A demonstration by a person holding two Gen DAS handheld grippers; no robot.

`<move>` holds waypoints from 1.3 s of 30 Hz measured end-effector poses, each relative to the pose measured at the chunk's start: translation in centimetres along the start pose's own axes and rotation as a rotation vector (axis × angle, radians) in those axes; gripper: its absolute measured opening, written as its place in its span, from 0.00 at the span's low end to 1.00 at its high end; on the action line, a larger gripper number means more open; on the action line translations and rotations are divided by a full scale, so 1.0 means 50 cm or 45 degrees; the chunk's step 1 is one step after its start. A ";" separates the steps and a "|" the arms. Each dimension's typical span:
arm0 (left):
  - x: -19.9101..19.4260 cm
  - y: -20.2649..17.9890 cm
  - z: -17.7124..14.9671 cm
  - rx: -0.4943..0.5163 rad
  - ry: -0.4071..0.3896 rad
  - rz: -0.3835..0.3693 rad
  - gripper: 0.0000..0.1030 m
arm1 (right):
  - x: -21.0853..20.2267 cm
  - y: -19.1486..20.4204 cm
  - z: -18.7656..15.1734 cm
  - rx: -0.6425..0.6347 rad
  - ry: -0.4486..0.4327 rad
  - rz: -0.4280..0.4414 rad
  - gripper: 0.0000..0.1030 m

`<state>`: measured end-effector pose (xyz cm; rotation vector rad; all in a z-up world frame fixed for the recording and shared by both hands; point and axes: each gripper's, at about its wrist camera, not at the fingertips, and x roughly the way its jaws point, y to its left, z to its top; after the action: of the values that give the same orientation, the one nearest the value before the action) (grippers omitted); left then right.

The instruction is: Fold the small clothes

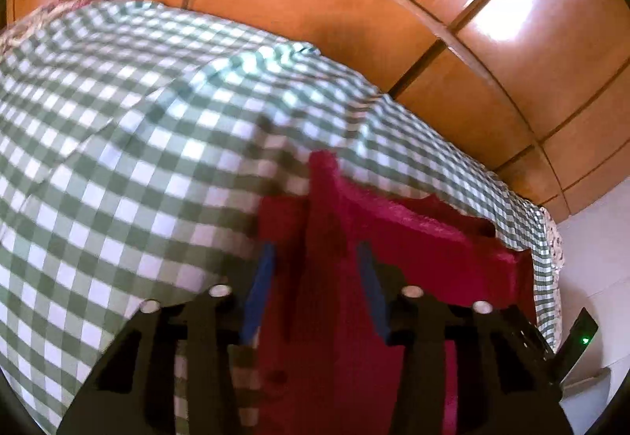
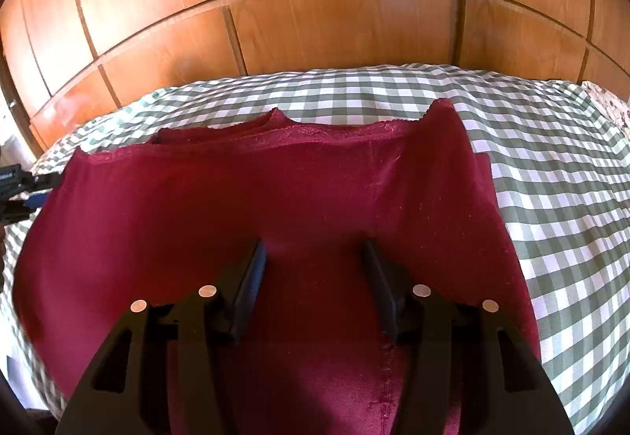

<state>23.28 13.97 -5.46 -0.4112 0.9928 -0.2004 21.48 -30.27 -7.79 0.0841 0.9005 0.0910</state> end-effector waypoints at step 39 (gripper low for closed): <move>-0.024 -0.161 -0.176 0.428 -0.193 0.417 0.47 | 0.083 -0.054 0.077 0.025 0.066 -0.074 0.71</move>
<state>15.40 4.94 -5.34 0.0454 0.8437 -0.0365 27.20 -32.61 -8.94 0.0739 0.9554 0.0304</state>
